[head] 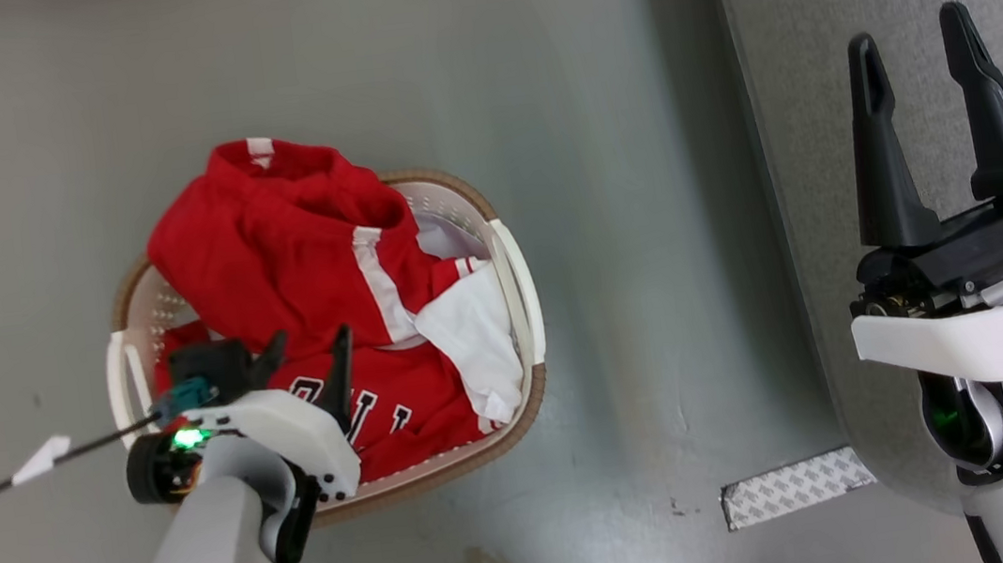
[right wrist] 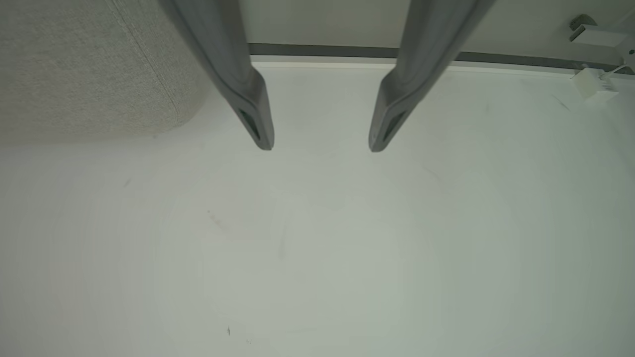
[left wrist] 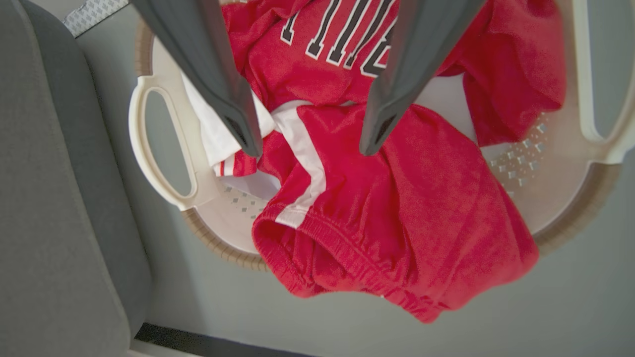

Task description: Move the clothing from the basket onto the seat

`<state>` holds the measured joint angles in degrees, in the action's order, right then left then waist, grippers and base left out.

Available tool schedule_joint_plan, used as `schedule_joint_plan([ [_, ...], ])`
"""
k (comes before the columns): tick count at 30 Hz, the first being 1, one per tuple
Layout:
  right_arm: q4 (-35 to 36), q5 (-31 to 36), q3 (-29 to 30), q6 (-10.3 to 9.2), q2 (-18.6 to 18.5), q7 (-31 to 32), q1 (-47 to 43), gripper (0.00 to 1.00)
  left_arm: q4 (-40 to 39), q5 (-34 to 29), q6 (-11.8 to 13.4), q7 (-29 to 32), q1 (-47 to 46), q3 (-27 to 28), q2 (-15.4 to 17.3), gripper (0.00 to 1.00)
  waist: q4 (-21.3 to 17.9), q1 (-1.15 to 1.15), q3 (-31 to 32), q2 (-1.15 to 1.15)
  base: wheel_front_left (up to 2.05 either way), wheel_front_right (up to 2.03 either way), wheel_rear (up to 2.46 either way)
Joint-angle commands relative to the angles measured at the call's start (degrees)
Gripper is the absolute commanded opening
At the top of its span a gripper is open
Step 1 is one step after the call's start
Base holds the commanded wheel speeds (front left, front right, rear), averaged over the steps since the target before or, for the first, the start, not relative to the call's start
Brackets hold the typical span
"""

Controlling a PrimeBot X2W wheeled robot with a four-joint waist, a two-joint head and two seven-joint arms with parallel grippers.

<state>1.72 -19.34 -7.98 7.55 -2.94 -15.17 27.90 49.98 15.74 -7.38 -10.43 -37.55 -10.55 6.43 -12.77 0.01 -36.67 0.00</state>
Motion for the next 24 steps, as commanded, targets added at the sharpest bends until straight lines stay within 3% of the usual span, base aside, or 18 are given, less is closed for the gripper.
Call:
schedule_joint_plan([
  [1, 0.5, 0.0, -0.2, -0.12, 0.0, 0.0, 0.9, 1.00, 1.5, 1.5, -0.1, 1.1, -1.4, -1.3, 1.0, 1.00, -0.7, -0.01, -1.1, 0.00, 0.00, 0.00, 0.00],
  [12, 2.8, 0.7, 0.0, -0.12, 0.0, 0.0, 3.1, 1.00, 10.7, 12.5, -0.1, 11.6, -6.9, -14.0, 4.3, 1.00, -2.8, -0.01, -4.8, 0.00, 0.00, 0.00, 0.00],
  [24, 5.1, 0.4, 0.4, -0.12, 0.0, 0.0, 5.0, 1.00, 16.9, 15.6, -0.1, 15.4, -12.2, -22.3, 7.9, 1.00, -5.1, -0.01, -11.0, 0.00, 0.00, 0.00, 0.00],
])
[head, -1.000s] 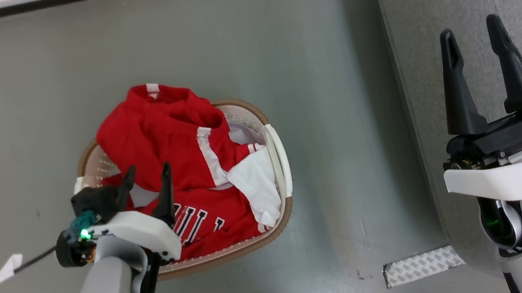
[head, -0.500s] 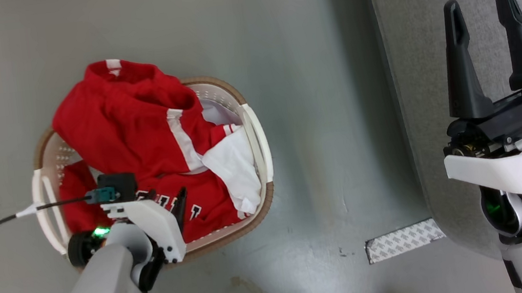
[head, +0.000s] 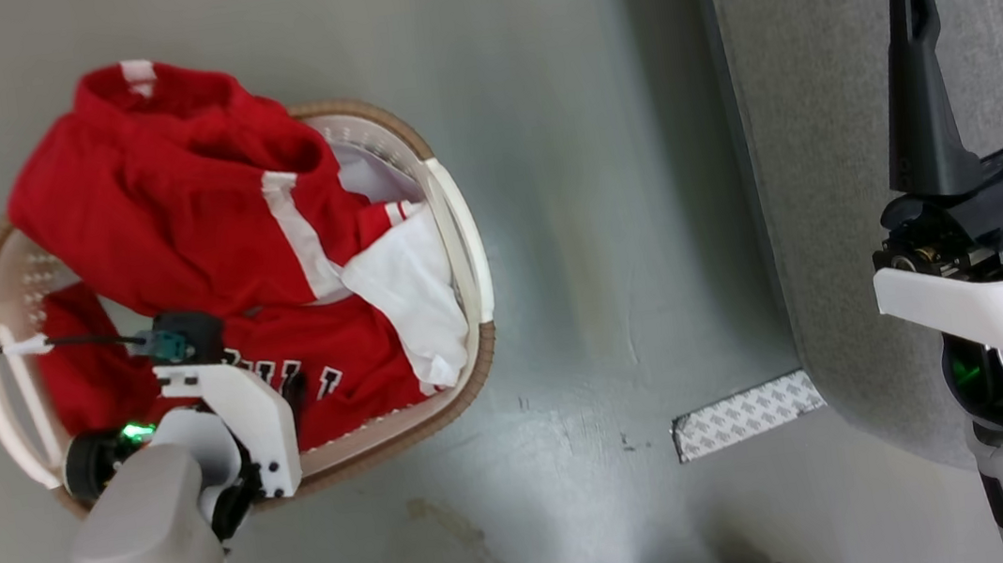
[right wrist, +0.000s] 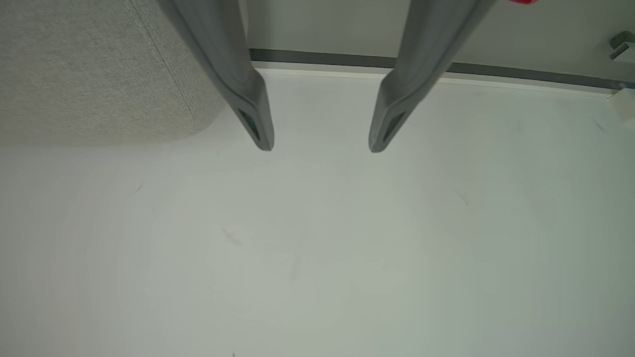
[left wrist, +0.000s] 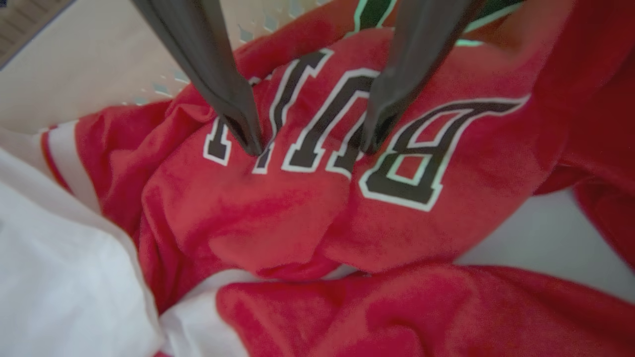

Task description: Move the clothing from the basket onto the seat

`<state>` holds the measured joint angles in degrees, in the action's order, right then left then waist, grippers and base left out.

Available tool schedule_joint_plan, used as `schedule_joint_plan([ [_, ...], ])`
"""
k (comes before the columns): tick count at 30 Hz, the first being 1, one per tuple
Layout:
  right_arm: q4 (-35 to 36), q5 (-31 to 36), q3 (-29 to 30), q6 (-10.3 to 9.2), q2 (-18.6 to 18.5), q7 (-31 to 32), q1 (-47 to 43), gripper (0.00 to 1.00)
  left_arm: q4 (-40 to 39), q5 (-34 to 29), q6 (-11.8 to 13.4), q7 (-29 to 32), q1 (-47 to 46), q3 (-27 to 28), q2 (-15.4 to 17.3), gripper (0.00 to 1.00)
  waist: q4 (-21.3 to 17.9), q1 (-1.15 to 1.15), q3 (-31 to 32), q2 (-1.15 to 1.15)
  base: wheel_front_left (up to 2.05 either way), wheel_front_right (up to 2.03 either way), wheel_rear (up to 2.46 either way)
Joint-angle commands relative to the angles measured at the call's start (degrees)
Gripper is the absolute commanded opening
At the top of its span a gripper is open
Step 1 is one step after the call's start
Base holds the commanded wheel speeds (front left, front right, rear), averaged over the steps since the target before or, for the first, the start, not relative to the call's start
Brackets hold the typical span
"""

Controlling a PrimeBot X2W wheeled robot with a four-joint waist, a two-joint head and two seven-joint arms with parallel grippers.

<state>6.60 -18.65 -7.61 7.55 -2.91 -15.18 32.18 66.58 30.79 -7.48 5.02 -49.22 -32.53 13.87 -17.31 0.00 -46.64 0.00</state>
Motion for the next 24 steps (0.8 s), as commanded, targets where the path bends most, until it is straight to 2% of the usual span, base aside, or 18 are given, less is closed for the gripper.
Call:
schedule_joint_plan([
  [1, 0.2, -0.4, 0.0, -0.12, 0.0, 0.0, 0.8, 1.00, 0.5, 0.3, 0.0, -0.1, -0.9, -1.2, 0.7, 1.00, -0.7, 0.00, -1.5, 0.00, 0.00, 0.00, 0.00],
  [5, 0.4, -0.7, -0.2, -0.12, 0.0, 0.0, 0.9, 1.00, 0.2, 2.4, 0.0, 1.7, -0.9, -4.1, 0.3, 1.00, -1.1, 0.00, -2.9, 0.00, 0.00, 0.00, 0.00],
  [8, 0.8, -0.9, -0.5, -0.12, 0.0, 0.0, 0.9, 1.00, 1.1, 3.1, 0.0, 3.2, -2.1, -5.7, 1.4, 1.00, -1.4, 0.00, -3.7, 0.00, 0.00, 0.00, 0.00],
  [13, 1.2, -1.0, -0.7, -0.12, 0.0, 0.0, 1.3, 1.00, 3.4, 3.2, 0.1, 1.7, -4.1, -6.6, 2.0, 1.00, -1.7, 0.00, -4.7, 0.00, 0.00, 0.00, 0.00],
  [14, 1.3, -1.0, -0.8, -0.12, 0.0, 0.0, 1.3, 1.00, 3.6, 3.2, 0.1, 1.0, -4.3, -6.7, 1.9, 0.97, -1.7, 0.00, -4.8, 0.00, 0.00, 0.00, 0.00],
  [15, 1.2, -1.0, -0.7, -0.12, 0.0, 0.0, 1.2, 1.00, 3.8, 3.3, 0.1, 0.3, -4.5, -6.8, 1.8, 0.82, -1.7, 0.00, -4.8, 0.00, 0.00, 0.00, 0.00],
  [16, 1.1, -1.0, -0.7, -0.12, 0.0, 0.0, 1.1, 1.00, 4.0, 3.4, 0.1, -0.4, -4.6, -6.9, 1.6, 0.24, -1.6, 0.00, -4.7, 0.00, 0.00, 0.00, 0.00],
  [17, 1.0, -0.9, -0.7, -0.12, 0.0, 0.0, 1.1, 1.00, 4.1, 3.6, 0.1, -0.9, -4.6, -7.1, 1.5, 0.00, -1.6, 0.00, -4.5, 0.00, 0.00, 0.00, 0.00],
  [24, 0.1, -1.1, -0.7, -0.12, 0.0, 0.0, 1.1, 1.00, 4.0, 5.0, 0.1, -2.4, -3.2, -8.5, 0.6, 0.00, -0.9, 0.00, -2.3, 0.00, 0.00, 0.00, 0.00],
])
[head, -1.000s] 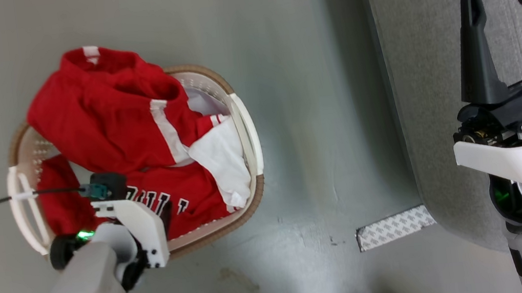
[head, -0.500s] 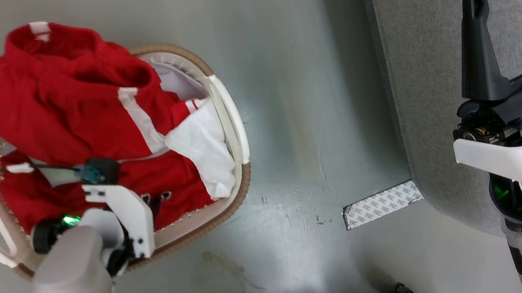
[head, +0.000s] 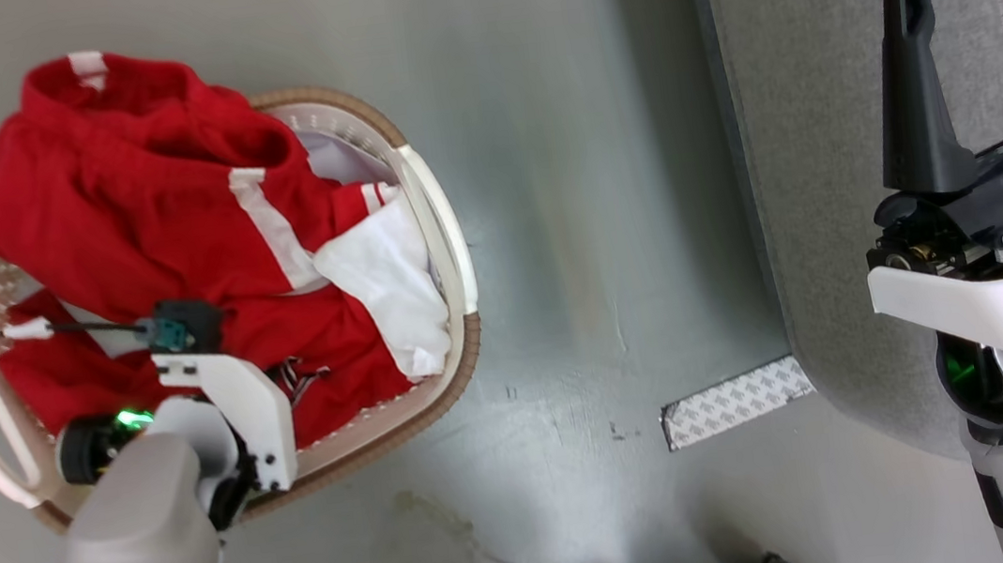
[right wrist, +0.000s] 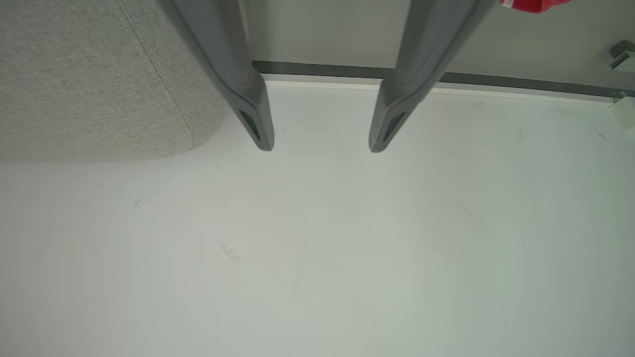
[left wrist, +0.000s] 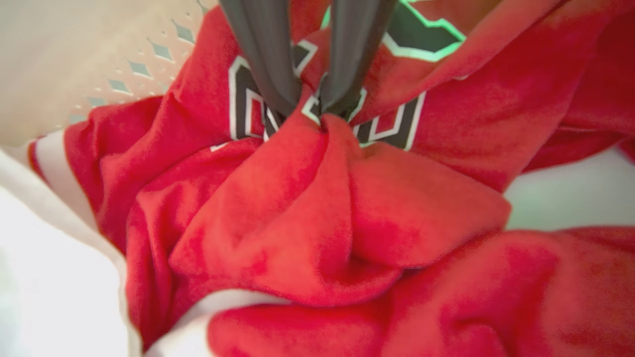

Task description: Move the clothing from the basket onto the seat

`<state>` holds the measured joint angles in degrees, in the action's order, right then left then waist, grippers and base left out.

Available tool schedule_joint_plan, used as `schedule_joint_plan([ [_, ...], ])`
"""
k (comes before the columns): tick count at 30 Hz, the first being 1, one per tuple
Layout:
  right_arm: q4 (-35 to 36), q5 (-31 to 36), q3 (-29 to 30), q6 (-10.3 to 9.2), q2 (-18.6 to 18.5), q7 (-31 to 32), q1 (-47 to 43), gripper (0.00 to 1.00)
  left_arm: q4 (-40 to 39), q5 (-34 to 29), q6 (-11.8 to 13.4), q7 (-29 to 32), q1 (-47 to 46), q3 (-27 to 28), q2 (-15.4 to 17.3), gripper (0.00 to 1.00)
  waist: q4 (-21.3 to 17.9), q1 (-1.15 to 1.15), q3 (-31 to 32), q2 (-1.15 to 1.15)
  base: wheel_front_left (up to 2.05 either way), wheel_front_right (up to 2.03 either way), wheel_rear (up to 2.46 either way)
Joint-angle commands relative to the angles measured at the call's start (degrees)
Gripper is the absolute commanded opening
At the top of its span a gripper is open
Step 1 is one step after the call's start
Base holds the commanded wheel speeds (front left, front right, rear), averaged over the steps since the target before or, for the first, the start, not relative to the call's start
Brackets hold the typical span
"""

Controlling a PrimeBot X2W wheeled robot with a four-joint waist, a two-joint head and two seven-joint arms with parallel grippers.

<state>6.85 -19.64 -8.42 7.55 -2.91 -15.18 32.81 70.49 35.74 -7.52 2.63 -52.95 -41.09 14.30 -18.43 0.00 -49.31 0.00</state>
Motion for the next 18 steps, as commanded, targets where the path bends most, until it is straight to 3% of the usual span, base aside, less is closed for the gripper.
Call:
schedule_joint_plan([
  [1, -0.2, 0.0, 0.1, -0.12, 0.0, 0.0, 0.4, 1.00, -0.1, 0.4, 0.1, -0.4, 0.8, -0.1, 0.1, 0.00, 0.4, 0.00, 1.0, 0.00, 0.00, 0.00, 0.00],
  [18, -4.3, 1.3, 0.7, -0.12, 0.0, 0.0, -3.5, 1.00, -5.4, 7.7, 0.1, -10.9, 9.1, -5.0, -3.0, 0.00, 7.1, 0.00, 19.7, 0.00, 0.00, 0.00, 0.00],
])
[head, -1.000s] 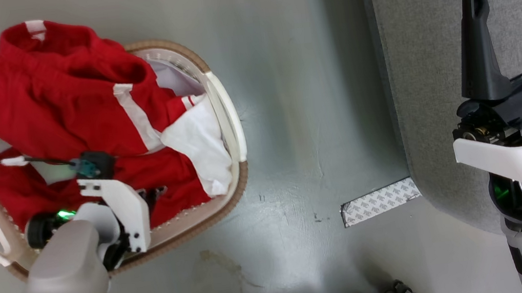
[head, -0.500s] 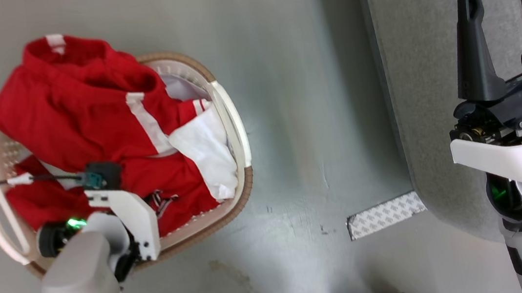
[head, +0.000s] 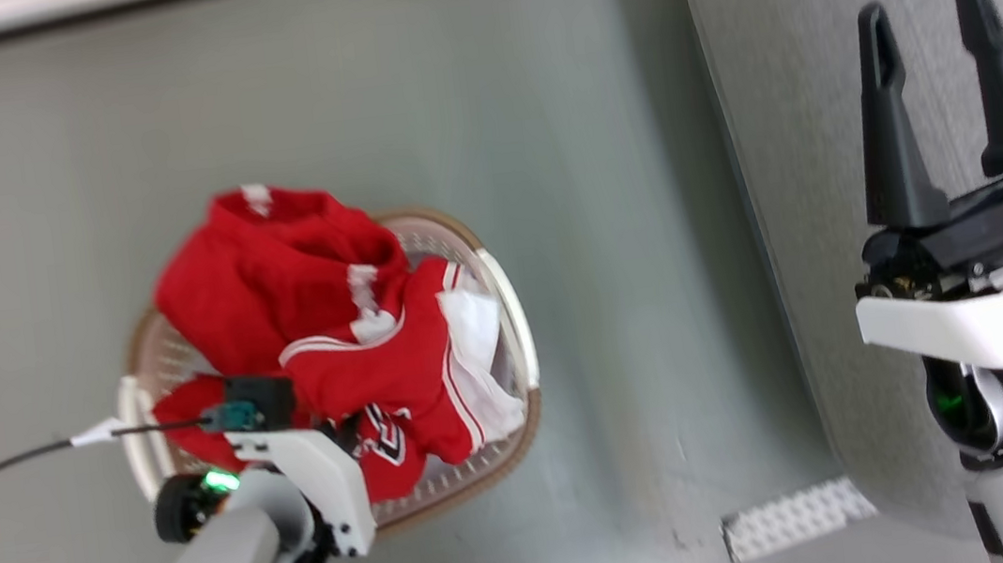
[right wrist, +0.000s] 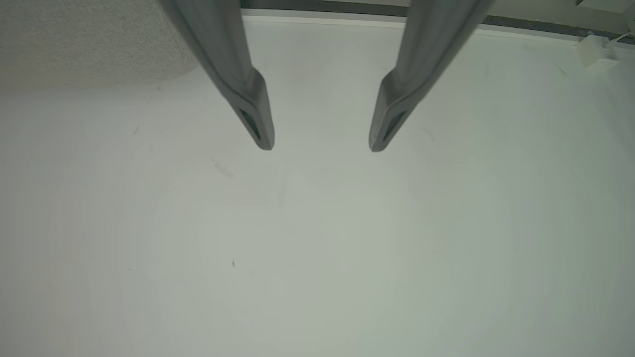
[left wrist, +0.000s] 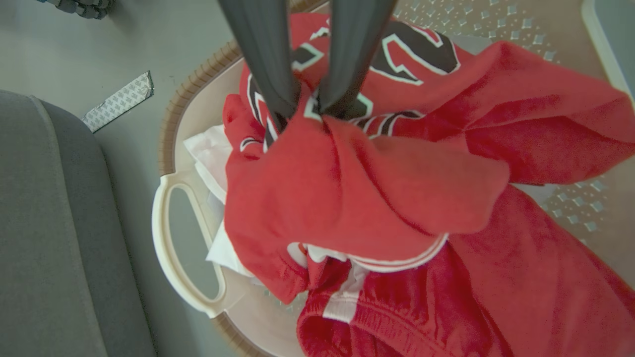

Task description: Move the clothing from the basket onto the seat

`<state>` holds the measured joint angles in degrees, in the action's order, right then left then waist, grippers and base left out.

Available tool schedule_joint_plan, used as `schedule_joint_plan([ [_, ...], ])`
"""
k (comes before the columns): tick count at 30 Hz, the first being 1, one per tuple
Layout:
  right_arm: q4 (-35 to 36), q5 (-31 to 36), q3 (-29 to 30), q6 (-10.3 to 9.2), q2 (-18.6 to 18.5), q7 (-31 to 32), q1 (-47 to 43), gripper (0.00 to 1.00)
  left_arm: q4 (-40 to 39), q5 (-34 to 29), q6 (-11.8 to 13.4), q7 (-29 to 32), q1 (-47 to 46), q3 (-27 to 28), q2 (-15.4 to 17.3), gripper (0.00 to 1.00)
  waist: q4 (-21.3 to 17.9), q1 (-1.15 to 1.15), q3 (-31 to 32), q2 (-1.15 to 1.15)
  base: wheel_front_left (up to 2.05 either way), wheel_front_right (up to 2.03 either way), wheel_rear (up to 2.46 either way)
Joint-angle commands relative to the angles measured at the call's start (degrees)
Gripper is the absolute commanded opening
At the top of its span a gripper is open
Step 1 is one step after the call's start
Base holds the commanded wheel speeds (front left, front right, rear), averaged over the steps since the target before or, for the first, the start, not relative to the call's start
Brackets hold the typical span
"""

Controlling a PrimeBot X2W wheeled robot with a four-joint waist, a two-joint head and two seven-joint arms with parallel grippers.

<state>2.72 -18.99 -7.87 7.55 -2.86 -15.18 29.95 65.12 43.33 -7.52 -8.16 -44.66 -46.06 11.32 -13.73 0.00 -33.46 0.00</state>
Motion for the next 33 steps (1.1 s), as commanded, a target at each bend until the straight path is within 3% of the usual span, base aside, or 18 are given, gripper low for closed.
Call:
schedule_joint_plan([
  [1, -0.5, 0.3, 0.2, -0.12, -0.1, 0.0, -1.1, 1.00, -0.5, 0.5, 0.1, -0.6, 1.3, -0.5, -0.2, 0.00, 2.9, 0.00, 5.0, 0.00, 0.00, 0.00, 0.00],
  [4, -1.1, -3.4, 0.2, -0.12, -0.1, 0.0, -2.7, 1.00, -2.0, 1.6, 0.1, -2.2, 2.5, -2.1, -0.3, 0.00, 4.5, 0.00, 8.5, 0.00, 0.00, 0.00, 0.00],
  [17, -4.2, -4.0, 0.3, -0.12, -1.2, 0.0, -9.0, 1.00, -10.0, 5.5, 0.1, -6.6, 6.6, -5.4, 0.9, 0.00, 9.5, 0.00, 22.5, 0.00, 0.00, 0.00, 0.00],
  [25, -5.3, -4.8, -0.1, -0.12, -1.9, 0.0, -14.0, 1.00, -16.9, 5.8, 0.3, -7.1, 7.4, -2.7, 2.6, 0.00, 11.6, 0.00, 28.1, 0.00, 0.00, 0.00, 0.00],
  [33, -6.2, -3.8, -2.1, -0.12, -3.2, 0.1, -17.0, 1.00, -29.8, 2.6, 3.5, -7.0, 10.3, 3.4, 5.2, 0.00, 12.3, 0.00, 31.6, 0.00, 0.00, 0.00, 0.00],
])
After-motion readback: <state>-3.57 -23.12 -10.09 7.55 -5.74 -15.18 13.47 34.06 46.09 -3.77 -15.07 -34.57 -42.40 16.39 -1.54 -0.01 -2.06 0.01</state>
